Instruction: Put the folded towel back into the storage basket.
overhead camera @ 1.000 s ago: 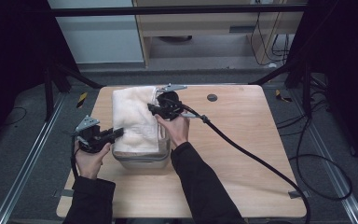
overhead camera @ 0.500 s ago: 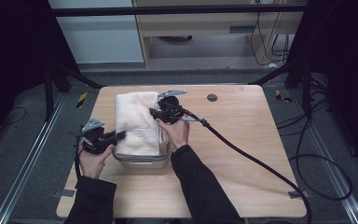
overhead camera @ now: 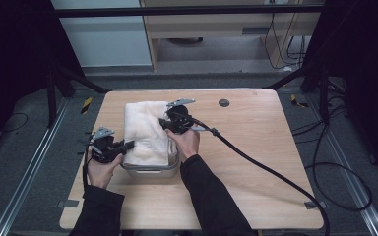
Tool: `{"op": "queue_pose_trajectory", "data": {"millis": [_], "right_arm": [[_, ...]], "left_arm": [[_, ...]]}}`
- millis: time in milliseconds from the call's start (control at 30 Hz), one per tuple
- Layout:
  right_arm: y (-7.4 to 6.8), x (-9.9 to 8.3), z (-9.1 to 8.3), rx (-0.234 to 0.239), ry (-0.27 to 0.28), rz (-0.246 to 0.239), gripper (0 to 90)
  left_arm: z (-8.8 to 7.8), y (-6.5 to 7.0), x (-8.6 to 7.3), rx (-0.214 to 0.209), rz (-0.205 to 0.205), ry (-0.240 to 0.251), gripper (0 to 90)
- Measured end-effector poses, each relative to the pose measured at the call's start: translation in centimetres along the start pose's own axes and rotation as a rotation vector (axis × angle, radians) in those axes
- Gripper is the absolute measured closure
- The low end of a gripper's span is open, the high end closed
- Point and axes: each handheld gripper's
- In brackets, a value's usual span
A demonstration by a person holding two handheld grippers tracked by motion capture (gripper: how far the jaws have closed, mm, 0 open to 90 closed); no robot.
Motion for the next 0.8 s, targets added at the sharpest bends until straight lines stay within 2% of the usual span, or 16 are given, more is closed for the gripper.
{"op": "queue_pose_trajectory", "data": {"millis": [267, 567, 800], "right_arm": [[0.5, -0.8, 0.3, -0.007, -0.009, 0.008, 63.6], [0.7, -1.8, 1.0, -0.022, -0.026, -0.005, 62.4], [0.7, -2.3, 1.3, -0.036, -0.037, -0.021, 60.9]], "left_arm": [[0.7, 0.2, -0.2, 0.006, 0.013, -0.02, 74.8], [1.4, 0.5, -0.4, 0.034, 0.037, -0.058, 74.3], [1.5, 0.5, -0.5, 0.036, 0.027, -0.072, 71.6]]}}
Point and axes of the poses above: each handheld gripper's, and its own axes: z roughly forward along the jaws, x roughly out of its top, y roughly to its right, and after that the axes turned 4 degrees about z, right-handed
